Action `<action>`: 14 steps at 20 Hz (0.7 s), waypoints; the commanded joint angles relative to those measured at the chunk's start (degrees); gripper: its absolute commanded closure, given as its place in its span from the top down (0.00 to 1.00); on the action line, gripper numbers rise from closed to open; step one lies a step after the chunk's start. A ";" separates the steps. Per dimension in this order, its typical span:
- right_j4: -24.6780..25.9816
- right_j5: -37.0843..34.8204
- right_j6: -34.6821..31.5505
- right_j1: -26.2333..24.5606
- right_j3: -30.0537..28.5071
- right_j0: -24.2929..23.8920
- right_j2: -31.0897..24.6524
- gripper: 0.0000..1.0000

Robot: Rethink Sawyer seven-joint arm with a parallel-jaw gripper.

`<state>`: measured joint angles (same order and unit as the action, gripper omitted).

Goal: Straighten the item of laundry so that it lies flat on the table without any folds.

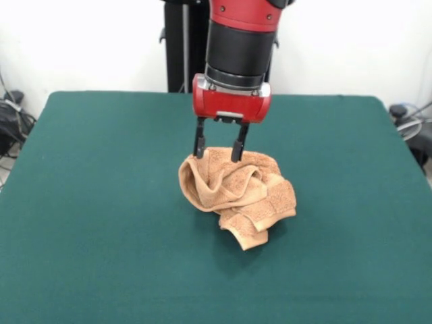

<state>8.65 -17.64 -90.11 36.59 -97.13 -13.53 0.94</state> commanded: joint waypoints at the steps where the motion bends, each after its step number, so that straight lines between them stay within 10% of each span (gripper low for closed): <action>1: 1.86 2.51 -7.49 -3.11 -0.24 0.77 -0.84 1.00; 14: 1.39 5.56 -8.42 -4.78 -1.23 0.94 -0.98 1.00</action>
<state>8.64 -14.39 -90.11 33.76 -97.12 -13.53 0.93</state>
